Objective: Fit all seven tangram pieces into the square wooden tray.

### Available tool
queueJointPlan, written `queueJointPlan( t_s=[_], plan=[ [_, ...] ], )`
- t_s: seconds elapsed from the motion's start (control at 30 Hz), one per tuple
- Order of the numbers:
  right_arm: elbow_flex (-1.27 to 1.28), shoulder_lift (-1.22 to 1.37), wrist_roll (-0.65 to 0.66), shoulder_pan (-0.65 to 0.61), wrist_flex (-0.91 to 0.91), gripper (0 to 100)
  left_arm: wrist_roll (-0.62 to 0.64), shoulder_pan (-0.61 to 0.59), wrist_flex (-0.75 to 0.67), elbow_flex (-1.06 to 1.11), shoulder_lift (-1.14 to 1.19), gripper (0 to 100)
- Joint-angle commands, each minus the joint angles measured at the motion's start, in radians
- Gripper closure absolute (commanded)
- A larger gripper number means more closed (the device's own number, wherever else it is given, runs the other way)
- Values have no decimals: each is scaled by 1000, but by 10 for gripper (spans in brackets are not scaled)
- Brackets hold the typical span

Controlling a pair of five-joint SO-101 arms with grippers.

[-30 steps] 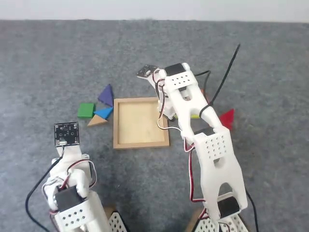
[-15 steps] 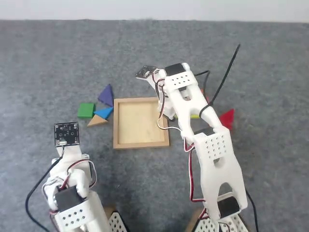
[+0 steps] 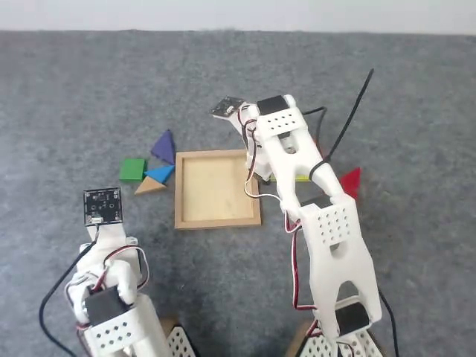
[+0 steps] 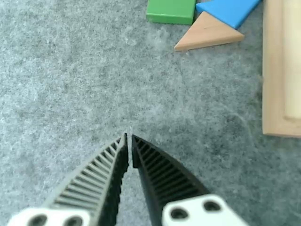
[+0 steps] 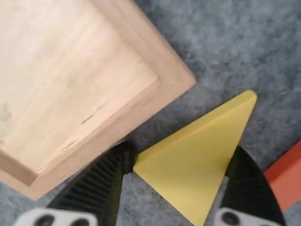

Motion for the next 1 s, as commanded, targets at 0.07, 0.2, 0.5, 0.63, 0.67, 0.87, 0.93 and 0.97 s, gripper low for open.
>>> queueJointPlan(
  t_s=[0.07,0.2,0.5,0.63,0.67,0.87,0.93,0.97],
  plan=[
    [-20,19,12,5,16,845,-2,-8,3,-12,-18,986],
    [-26,18,15,5,31,868,-2,-8,3,-12,-18,986],
    [-147,19,17,30,147,868,-2,-8,3,-12,-18,986],
    [-164,19,26,39,165,868,-2,-8,3,-12,-18,986],
    [-166,18,51,42,174,867,-2,-8,3,-12,-18,986],
    [-166,-88,238,65,237,723,-2,-8,3,-12,-18,986],
    [-100,-162,328,70,237,672,-2,-8,3,-12,-18,986],
    [-52,-206,379,71,237,653,-2,-8,3,-12,-18,986]
  ],
)
